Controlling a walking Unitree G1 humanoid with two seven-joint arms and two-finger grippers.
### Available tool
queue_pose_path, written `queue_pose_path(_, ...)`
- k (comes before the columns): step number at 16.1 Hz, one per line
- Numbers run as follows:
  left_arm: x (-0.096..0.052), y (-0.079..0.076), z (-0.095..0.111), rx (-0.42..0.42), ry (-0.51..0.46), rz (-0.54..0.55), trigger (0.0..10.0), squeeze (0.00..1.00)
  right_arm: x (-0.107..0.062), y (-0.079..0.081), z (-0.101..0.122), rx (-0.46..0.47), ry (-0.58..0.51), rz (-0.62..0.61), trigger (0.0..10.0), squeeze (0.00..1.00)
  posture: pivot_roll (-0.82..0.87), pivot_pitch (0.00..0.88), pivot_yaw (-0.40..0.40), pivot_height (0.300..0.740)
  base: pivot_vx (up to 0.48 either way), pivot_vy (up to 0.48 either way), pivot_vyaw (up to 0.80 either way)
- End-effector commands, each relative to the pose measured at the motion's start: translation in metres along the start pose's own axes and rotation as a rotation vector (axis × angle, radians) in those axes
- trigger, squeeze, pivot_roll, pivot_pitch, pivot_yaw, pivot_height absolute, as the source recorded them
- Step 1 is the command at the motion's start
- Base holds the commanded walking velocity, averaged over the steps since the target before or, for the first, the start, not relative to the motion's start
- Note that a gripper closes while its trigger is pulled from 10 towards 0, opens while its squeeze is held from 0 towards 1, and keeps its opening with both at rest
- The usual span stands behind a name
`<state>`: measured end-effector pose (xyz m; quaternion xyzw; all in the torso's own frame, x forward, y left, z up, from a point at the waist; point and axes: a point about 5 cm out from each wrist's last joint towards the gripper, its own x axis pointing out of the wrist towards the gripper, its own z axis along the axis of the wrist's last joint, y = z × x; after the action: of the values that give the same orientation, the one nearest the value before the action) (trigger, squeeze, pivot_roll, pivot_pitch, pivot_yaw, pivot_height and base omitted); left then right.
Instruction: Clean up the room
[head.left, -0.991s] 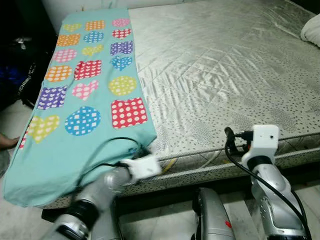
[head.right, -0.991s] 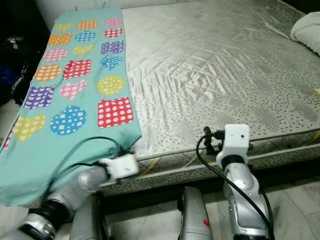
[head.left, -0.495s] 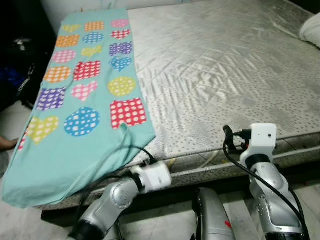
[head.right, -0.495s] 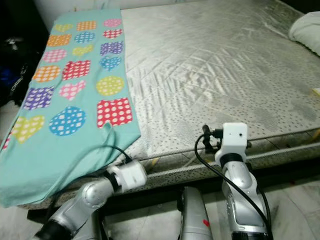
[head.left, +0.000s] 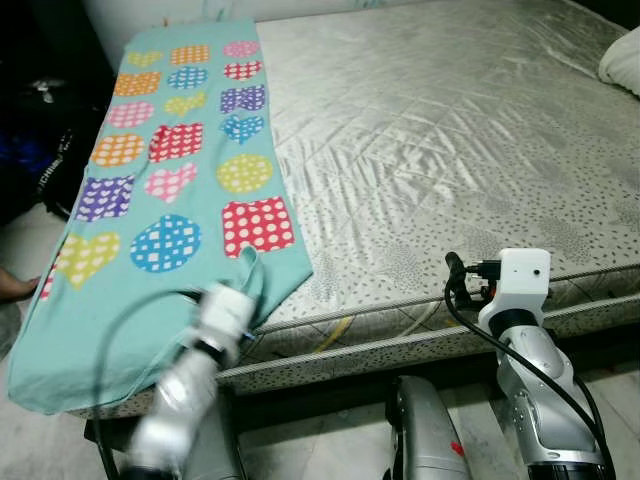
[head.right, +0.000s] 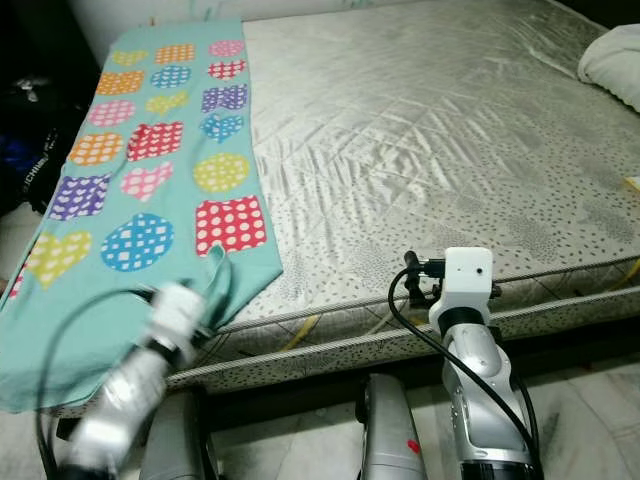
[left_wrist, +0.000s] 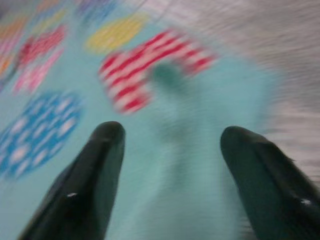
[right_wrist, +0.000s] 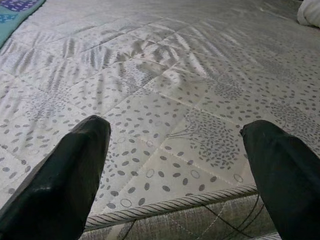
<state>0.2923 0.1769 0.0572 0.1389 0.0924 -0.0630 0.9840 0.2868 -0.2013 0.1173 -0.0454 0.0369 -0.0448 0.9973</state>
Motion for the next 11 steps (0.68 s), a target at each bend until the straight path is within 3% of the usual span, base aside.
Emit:
queue_pose_path(1, 0.004, 0.016, -0.007, -0.022, 0.061, 0.037, 10.0, 1.00, -0.002, -0.005, -0.005, -0.005, 0.013, -0.023, 10.0, 0.00, -0.16, 0.055, 0.052, 0.532, 0.000, 0.000, 0.00)
queue_pose_path(3, 0.013, 0.031, -0.002, -0.043, 0.080, 0.066, 10.0, 1.00, -0.005, -0.010, -0.007, -0.013, 0.019, -0.037, 10.0, 0.00, -0.17, 0.062, 0.058, 0.532, 0.000, 0.000, 0.00)
queue_pose_path(5, 0.025, 0.035, 0.004, -0.068, 0.097, 0.051, 10.0, 1.00, -0.009, -0.014, -0.010, -0.020, 0.028, -0.050, 10.0, 0.00, -0.18, 0.069, 0.059, 0.532, 0.000, 0.000, 0.00)
queue_pose_path(7, 0.036, 0.021, 0.005, -0.075, 0.147, -0.058, 10.0, 1.00, -0.012, -0.013, -0.009, -0.022, 0.024, -0.052, 10.0, 0.00, -0.19, 0.075, 0.061, 0.532, 0.000, 0.000, 0.00)
queue_pose_path(10, 0.040, 0.006, 0.002, -0.079, 0.168, -0.129, 10.0, 1.00, -0.014, -0.012, -0.009, -0.024, 0.027, -0.038, 10.0, 0.00, -0.20, 0.081, 0.057, 0.532, 0.000, 0.000, 0.00)
queue_pose_path(11, 0.040, 0.003, 0.002, -0.083, 0.172, -0.139, 10.0, 0.88, -0.014, -0.012, -0.009, -0.026, 0.028, -0.034, 10.0, 0.00, -0.20, 0.081, 0.057, 0.532, 0.000, 0.000, 0.00)
